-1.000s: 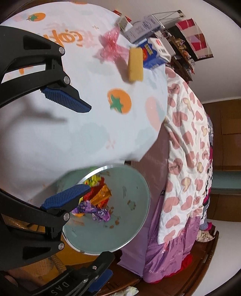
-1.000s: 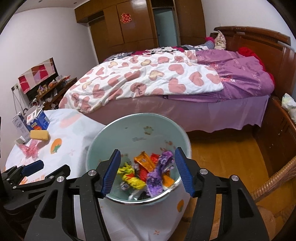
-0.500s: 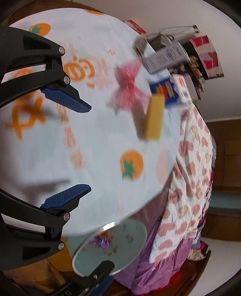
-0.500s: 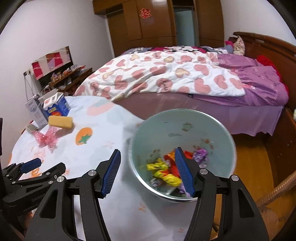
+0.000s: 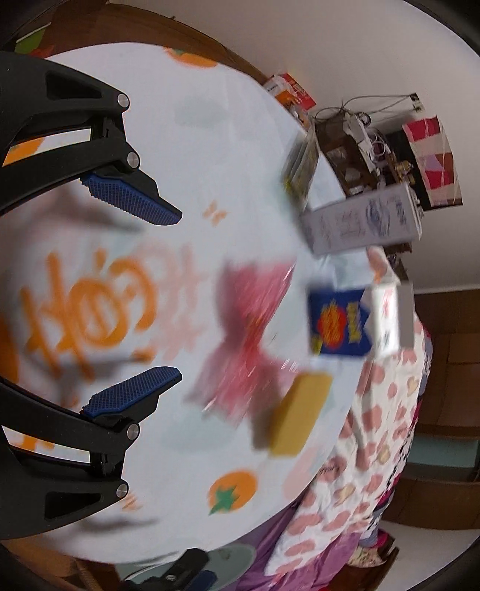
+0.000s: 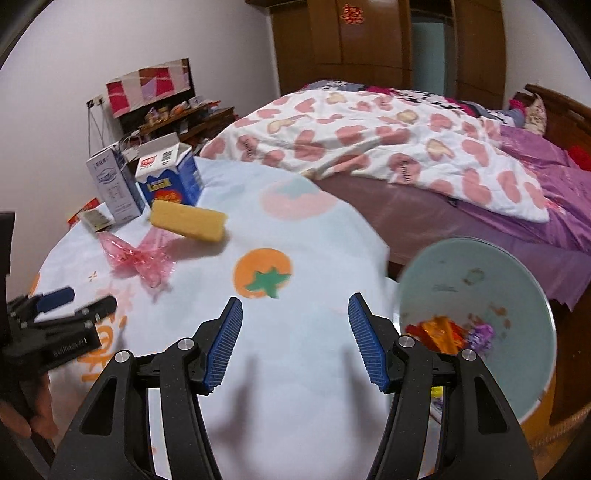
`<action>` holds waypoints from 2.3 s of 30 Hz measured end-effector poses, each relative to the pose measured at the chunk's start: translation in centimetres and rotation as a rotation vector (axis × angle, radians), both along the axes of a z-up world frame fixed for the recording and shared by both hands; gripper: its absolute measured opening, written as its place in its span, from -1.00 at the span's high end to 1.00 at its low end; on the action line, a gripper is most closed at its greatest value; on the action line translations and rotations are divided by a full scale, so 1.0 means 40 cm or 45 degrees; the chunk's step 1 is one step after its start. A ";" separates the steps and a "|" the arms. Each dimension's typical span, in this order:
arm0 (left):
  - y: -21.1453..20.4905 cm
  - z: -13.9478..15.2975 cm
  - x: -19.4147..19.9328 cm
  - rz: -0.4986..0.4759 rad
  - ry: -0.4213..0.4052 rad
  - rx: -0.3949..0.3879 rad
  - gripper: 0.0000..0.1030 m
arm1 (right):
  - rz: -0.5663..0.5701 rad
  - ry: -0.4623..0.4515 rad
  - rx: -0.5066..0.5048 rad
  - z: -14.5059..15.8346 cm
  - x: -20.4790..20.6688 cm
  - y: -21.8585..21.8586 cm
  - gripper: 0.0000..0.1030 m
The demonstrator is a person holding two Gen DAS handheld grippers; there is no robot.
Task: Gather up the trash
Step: 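Grasp the pink mesh bow with the left gripper while the right gripper moves toward the yellow sponge, then grasp the yellow sponge with the right gripper and lift it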
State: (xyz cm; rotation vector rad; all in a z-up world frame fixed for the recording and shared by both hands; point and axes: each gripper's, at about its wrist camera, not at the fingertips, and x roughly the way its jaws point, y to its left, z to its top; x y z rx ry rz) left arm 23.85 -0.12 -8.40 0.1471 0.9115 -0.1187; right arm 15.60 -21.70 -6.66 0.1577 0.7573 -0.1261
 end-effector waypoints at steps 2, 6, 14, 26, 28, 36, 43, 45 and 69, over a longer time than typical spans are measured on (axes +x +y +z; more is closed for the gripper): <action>0.019 0.006 0.035 0.011 -0.004 -0.005 -0.50 | 0.008 0.005 0.003 -0.005 0.018 0.011 -0.17; 0.029 0.022 0.106 0.022 -0.010 -0.037 -0.50 | 0.016 0.024 0.016 -0.018 0.046 0.019 -0.17; 0.005 -0.026 0.221 0.026 0.062 -0.101 -0.25 | 0.015 0.058 0.014 -0.043 0.064 0.011 -0.17; -0.029 -0.066 0.193 -0.087 -0.007 0.000 0.43 | 0.035 0.060 0.013 -0.048 0.100 0.020 -0.16; -0.020 -0.065 0.191 -0.091 -0.010 0.009 0.47 | 0.049 0.051 0.014 -0.041 0.108 0.029 -0.16; 0.095 -0.036 0.155 -0.026 -0.035 0.076 0.51 | 0.080 0.041 0.002 -0.032 0.132 0.064 -0.16; 0.187 -0.024 0.134 0.038 -0.039 0.089 0.51 | 0.130 0.037 -0.007 -0.024 0.152 0.124 -0.16; 0.197 -0.030 0.132 0.043 -0.029 0.090 0.51 | 0.144 0.034 -0.012 -0.021 0.158 0.140 -0.16; 0.241 -0.052 0.065 -0.079 0.015 0.088 0.50 | 0.289 0.018 0.018 -0.001 0.224 0.324 -0.16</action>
